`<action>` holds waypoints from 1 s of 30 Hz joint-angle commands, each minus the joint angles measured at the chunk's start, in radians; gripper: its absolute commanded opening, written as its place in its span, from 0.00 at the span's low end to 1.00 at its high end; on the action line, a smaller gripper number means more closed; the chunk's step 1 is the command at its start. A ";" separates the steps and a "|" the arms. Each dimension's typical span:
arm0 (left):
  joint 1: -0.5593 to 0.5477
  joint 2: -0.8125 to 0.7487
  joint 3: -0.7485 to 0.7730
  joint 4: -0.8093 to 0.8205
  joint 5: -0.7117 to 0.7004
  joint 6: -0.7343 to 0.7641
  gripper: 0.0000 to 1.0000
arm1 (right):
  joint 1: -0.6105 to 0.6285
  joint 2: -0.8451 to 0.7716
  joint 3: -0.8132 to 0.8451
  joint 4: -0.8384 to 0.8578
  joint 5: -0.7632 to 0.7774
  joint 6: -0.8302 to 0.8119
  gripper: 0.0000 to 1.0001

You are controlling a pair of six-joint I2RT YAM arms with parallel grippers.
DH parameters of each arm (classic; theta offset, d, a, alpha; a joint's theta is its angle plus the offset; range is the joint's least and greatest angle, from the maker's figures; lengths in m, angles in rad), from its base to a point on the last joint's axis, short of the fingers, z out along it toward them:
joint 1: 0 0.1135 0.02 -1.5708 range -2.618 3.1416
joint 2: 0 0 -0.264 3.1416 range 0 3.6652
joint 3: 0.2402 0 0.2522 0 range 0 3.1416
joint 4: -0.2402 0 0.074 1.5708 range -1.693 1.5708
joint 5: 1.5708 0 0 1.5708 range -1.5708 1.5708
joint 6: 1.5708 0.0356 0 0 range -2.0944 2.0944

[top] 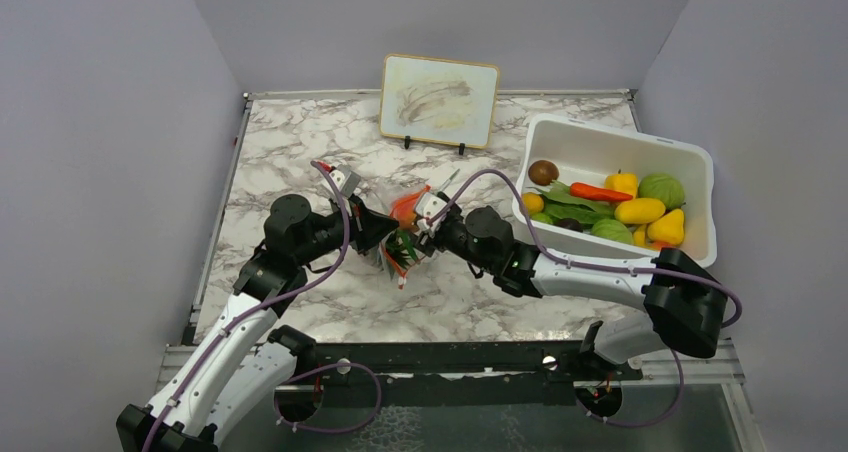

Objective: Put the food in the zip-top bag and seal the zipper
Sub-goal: Place the fake fruit in the zipper food storage bag.

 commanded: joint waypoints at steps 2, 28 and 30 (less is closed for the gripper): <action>-0.001 -0.021 -0.010 0.043 0.032 0.004 0.00 | 0.008 0.014 0.018 0.031 0.016 0.022 0.63; -0.002 -0.019 -0.002 0.014 -0.041 0.021 0.00 | 0.008 -0.250 0.240 -0.682 0.122 0.593 0.73; -0.001 -0.018 -0.002 0.014 -0.042 0.022 0.00 | 0.008 -0.228 0.241 -0.715 0.140 0.672 0.65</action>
